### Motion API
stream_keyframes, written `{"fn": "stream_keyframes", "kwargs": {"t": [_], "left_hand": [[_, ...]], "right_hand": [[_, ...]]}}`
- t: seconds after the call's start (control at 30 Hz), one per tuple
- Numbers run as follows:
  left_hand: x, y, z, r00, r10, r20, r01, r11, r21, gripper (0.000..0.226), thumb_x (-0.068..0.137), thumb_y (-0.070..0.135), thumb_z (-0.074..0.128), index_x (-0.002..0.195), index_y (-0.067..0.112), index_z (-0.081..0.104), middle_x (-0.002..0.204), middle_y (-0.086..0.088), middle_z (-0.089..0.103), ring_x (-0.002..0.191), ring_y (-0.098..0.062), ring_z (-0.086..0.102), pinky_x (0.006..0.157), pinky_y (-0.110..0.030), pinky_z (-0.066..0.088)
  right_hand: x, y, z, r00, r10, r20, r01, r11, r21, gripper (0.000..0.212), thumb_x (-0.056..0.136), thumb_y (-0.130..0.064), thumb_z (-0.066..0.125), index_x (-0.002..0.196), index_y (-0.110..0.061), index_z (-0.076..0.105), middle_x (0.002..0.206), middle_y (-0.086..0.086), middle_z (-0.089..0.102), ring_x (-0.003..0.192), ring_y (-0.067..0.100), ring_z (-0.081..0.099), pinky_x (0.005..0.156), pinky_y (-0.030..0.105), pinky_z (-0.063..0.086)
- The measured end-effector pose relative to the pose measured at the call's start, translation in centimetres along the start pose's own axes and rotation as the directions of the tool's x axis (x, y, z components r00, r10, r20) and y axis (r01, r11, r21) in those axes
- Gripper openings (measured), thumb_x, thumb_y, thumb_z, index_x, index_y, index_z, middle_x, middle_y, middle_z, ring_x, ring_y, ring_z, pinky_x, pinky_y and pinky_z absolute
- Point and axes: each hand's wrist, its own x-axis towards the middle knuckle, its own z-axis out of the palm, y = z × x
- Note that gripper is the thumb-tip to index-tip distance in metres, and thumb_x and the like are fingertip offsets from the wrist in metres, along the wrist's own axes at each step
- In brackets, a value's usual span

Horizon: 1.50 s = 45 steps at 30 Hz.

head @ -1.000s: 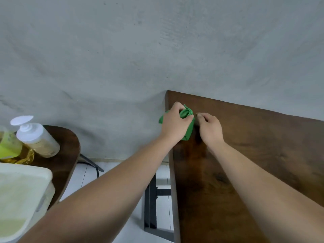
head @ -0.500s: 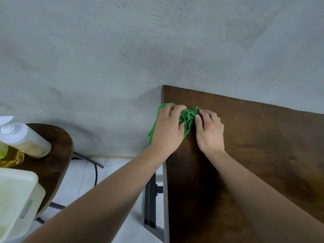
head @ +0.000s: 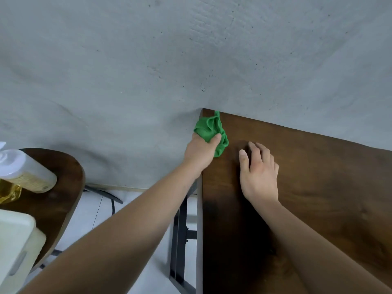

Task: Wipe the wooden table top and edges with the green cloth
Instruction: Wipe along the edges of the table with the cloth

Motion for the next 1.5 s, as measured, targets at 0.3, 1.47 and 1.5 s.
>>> {"fn": "stream_keyframes", "kwargs": {"t": [0.3, 1.47, 1.5], "left_hand": [[6.2, 4.3, -0.3, 0.995, -0.074, 0.064, 0.080, 0.993, -0.091, 0.058, 0.110, 0.055, 0.058, 0.144, 0.008, 0.061, 0.124, -0.003, 0.062, 0.109, -0.021, 0.057, 0.090, -0.031, 0.043], [3.7, 1.0, 0.7, 0.993, 0.117, -0.034, -0.117, 0.993, 0.022, 0.070, 0.114, 0.046, 0.048, 0.173, 0.018, 0.021, 0.160, -0.012, 0.052, 0.139, -0.033, 0.058, 0.107, -0.040, 0.050], [3.1, 0.7, 0.6, 0.990, 0.136, -0.029, -0.135, 0.990, 0.044, 0.072, 0.115, 0.045, 0.048, 0.174, 0.020, 0.017, 0.165, -0.012, 0.046, 0.144, -0.033, 0.055, 0.114, -0.044, 0.049]], "right_hand": [[0.3, -0.3, -0.1, 1.000, -0.009, 0.020, 0.010, 0.999, -0.053, 0.068, 0.117, -0.063, 0.026, 0.169, -0.024, 0.045, 0.179, 0.003, 0.033, 0.167, 0.024, 0.026, 0.137, 0.049, 0.017], [0.2, -0.8, -0.3, 1.000, -0.012, 0.026, 0.014, 0.996, -0.087, 0.065, 0.117, -0.062, 0.029, 0.167, -0.026, 0.048, 0.176, 0.004, 0.039, 0.165, 0.026, 0.031, 0.135, 0.053, 0.022], [0.2, -0.8, -0.3, 1.000, -0.016, 0.025, 0.018, 0.996, -0.085, 0.064, 0.117, -0.062, 0.029, 0.167, -0.026, 0.049, 0.176, 0.004, 0.039, 0.165, 0.027, 0.031, 0.135, 0.053, 0.022]]}}
